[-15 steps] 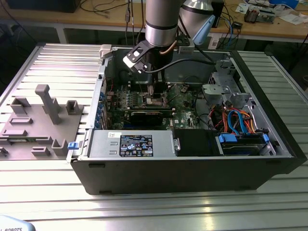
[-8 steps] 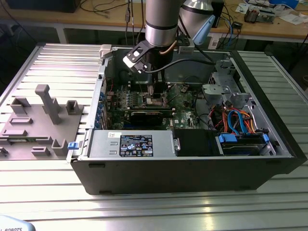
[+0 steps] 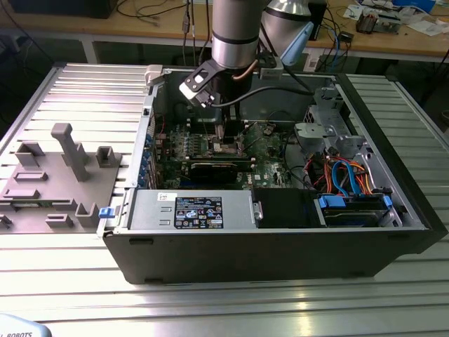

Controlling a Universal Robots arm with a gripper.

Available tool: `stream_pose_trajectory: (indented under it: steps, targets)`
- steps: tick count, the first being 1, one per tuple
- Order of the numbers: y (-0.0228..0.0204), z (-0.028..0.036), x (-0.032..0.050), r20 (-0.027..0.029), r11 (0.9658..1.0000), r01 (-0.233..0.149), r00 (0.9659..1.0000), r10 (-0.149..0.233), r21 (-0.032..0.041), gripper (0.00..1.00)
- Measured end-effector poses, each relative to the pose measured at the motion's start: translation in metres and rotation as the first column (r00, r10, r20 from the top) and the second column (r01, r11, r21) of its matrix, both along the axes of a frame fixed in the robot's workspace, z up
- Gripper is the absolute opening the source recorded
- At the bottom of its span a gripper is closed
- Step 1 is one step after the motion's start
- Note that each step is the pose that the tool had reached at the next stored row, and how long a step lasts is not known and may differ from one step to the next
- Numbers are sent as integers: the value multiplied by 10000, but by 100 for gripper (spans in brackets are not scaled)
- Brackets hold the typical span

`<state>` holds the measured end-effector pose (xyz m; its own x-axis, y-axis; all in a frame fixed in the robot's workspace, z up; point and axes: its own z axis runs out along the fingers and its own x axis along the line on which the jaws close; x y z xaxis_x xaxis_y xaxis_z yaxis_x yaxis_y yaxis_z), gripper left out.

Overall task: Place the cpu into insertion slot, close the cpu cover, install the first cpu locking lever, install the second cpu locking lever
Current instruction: 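Place the cpu into insertion slot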

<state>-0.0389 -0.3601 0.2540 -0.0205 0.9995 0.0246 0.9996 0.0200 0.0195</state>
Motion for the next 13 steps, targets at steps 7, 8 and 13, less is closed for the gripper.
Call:
stream_pose_trajectory:
  steps: [7, 8, 13]
  targets:
    - [0, -15, 0, 0, 10000, 0, 10000, 0, 0, 55]
    - [0, -17, 0, 0, 10000, 0, 10000, 0, 0, 55]
    - [0, -46, 0, 0, 10000, 0, 10000, 0, 0, 55]
